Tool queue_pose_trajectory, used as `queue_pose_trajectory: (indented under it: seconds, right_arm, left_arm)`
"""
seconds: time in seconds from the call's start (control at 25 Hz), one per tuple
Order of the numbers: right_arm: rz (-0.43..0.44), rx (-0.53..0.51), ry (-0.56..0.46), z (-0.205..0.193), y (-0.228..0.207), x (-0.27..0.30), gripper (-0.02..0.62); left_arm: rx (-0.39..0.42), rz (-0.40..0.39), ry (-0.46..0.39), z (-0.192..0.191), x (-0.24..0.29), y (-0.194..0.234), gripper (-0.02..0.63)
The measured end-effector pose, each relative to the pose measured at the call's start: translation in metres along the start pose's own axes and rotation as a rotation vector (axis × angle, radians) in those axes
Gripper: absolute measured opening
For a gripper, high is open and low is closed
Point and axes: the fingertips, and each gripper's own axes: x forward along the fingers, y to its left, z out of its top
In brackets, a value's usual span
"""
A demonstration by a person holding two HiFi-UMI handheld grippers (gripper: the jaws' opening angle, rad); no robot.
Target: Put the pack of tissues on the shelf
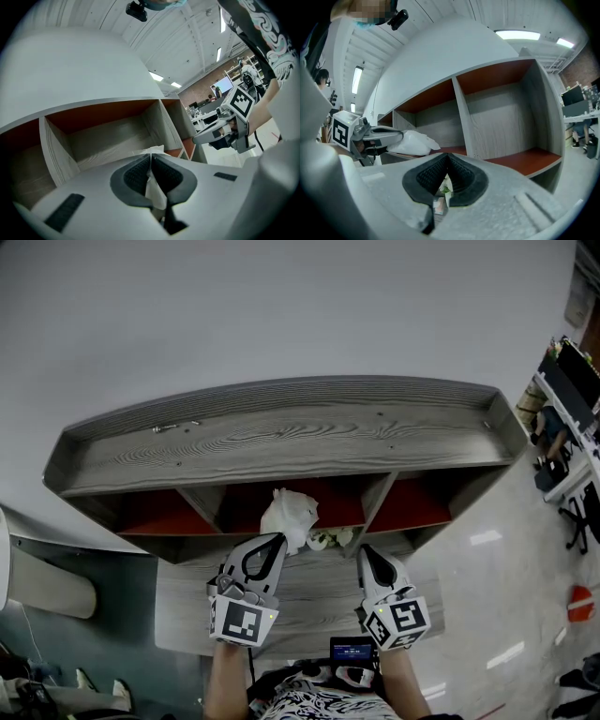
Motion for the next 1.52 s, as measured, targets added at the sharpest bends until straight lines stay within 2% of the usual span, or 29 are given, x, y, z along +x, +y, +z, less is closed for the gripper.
queue_pose_trajectory:
  seconds: [0.16,0.28,0.4,0.56,0.72,0.84,1.04,1.2,1.4,1.52]
  right_arm:
    - [0.016,-0.009,-0.006,0.003,-0.003,0.006,0.002]
    - [0.005,0.008,0.003,0.001,-0.006,0.009,0.002]
    - [0.003,0.016,0.007,0.0,-0.01,0.013,0.002]
    - [0.021,0.009,0.001,0.002,-0.009,0.021,0.002]
    - [0.043,-0.004,0.004,0.003,-0.005,0.028,0.002]
    - [0.033,0.008,0.009,0.0,-0.008,0.03,0.002]
    - [0.029,0.003,0.013,0.0,-0.012,0.035,0.002]
    - [0.035,0.002,0.016,-0.001,-0.013,0.038,0.002]
    - [0.054,-0.005,0.009,0.002,-0.012,0.044,0.002]
    - [0.062,-0.007,0.006,0.003,-0.01,0.046,0.002]
  left_arm:
    - [-0.007,0.003,0.001,-0.002,0.005,0.003,0.012]
    - [0.017,-0.011,0.003,-0.001,0.009,0.005,0.012]
    - [-0.026,-0.004,0.008,-0.005,0.012,0.006,0.012]
    - [-0.042,-0.005,0.017,-0.009,0.016,0.008,0.012]
    - [0.036,-0.045,0.017,-0.007,0.023,0.011,0.012]
    - [-0.004,-0.038,0.027,-0.014,0.027,0.012,0.012]
    - [0.04,-0.057,0.019,-0.013,0.036,0.016,0.013]
    - [0.032,-0.048,0.025,-0.015,0.042,0.019,0.014]
    - [-0.028,-0.024,0.032,-0.024,0.047,0.021,0.014]
    - [-0.011,-0.032,0.022,-0.02,0.05,0.024,0.014]
